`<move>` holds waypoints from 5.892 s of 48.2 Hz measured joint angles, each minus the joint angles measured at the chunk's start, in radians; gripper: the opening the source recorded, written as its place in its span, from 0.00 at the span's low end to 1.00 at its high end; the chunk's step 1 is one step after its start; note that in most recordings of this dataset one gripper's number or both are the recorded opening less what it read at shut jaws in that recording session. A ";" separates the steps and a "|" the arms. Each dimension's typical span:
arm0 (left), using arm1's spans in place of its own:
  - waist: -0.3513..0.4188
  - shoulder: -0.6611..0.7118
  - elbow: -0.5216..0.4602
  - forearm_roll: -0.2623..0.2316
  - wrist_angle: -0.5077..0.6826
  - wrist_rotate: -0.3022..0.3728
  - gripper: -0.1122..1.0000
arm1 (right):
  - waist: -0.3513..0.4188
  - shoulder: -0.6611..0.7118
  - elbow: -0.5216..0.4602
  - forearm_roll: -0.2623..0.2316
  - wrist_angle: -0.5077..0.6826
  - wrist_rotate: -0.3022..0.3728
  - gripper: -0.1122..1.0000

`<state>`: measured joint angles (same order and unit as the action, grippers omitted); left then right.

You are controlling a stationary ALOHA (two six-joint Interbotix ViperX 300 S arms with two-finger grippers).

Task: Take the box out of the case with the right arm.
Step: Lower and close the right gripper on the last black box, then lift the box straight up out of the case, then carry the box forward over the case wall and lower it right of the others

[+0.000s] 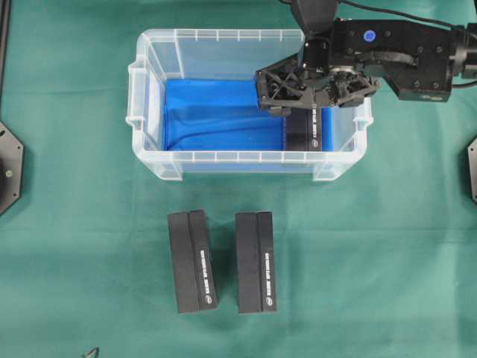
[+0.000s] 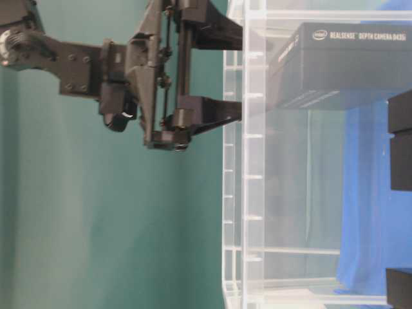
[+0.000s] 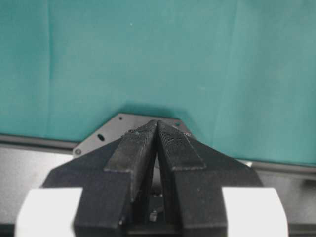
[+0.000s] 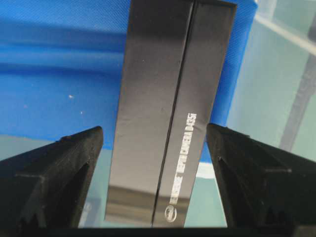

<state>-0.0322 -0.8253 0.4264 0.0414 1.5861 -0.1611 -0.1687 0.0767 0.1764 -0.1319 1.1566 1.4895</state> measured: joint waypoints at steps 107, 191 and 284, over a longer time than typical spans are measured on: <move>-0.002 0.000 0.002 0.000 0.000 0.000 0.10 | -0.021 0.060 -0.040 0.072 0.061 0.029 0.69; 0.000 -0.002 0.000 0.000 0.000 0.000 0.10 | -0.021 -0.018 -0.454 -0.005 0.529 -0.021 0.69; 0.000 0.000 0.000 0.000 0.000 0.000 0.10 | 0.333 -0.018 -0.454 -0.021 0.575 0.236 0.69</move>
<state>-0.0322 -0.8253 0.4264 0.0414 1.5861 -0.1611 0.1641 0.0583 -0.2777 -0.1534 1.7319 1.7257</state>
